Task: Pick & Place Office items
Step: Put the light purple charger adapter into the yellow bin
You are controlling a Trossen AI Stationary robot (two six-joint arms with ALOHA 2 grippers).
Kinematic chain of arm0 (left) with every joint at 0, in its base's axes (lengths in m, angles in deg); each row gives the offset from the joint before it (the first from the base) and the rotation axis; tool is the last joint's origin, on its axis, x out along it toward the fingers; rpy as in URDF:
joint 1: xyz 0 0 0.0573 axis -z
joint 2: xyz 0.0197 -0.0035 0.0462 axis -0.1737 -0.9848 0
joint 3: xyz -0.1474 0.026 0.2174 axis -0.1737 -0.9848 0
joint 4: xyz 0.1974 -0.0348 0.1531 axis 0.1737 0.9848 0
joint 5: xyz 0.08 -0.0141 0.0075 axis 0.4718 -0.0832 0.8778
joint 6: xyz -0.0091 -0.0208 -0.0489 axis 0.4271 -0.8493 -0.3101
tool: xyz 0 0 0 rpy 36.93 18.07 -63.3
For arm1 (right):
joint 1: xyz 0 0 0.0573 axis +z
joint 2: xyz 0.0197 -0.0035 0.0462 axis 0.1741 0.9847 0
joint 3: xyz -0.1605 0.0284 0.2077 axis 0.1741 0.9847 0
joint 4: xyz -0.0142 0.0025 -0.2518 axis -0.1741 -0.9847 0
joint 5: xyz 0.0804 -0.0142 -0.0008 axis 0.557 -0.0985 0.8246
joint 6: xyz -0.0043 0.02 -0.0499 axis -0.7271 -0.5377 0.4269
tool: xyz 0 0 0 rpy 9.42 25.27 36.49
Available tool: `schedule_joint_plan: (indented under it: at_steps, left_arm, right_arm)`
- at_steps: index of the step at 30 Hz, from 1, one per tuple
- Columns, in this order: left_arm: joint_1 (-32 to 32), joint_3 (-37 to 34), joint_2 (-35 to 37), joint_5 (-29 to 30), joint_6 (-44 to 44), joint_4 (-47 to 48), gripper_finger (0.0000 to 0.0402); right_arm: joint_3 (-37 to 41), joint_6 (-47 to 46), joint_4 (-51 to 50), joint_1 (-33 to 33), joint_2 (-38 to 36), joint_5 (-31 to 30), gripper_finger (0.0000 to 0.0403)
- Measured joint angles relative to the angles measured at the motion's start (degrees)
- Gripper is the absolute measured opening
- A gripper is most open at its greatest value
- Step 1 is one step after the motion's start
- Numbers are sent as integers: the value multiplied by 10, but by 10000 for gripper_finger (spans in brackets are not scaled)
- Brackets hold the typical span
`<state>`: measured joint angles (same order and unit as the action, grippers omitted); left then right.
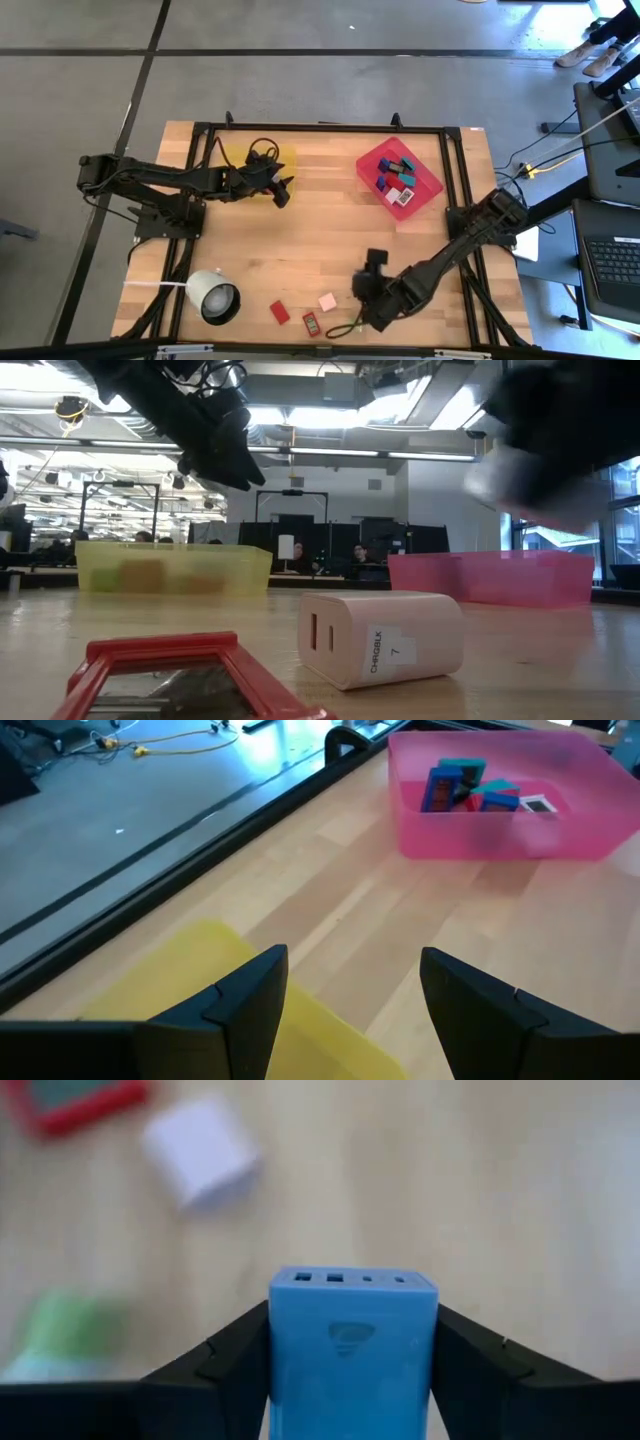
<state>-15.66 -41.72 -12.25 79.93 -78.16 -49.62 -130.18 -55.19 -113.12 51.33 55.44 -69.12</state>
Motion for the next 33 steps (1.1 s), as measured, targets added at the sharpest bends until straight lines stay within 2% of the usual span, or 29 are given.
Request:
schedule_joint_plan:
  at_steps: [6, 11, 16, 28, 33]
  left_arm:
    - [0, 0, 0, -24, -18, -17, 226]
    - [0, 0, 0, -86, -17, -47, 226]
    - [0, 0, 0, -133, -10, -88, 226]
    - [14, 0, -2, -261, -6, -177, 226]
    - [28, 0, -2, -274, -18, -176, 226]
  right_arm:
    - [-20, 111, -2, -53, -1, -146, 216]
    - [-21, 171, -1, -108, -1, -233, 221]
    - [-21, 224, 24, -159, -2, -293, 220]
    - [-22, 378, 145, -222, -2, -304, 221]
    - [-22, 463, 219, -230, -3, -289, 221]
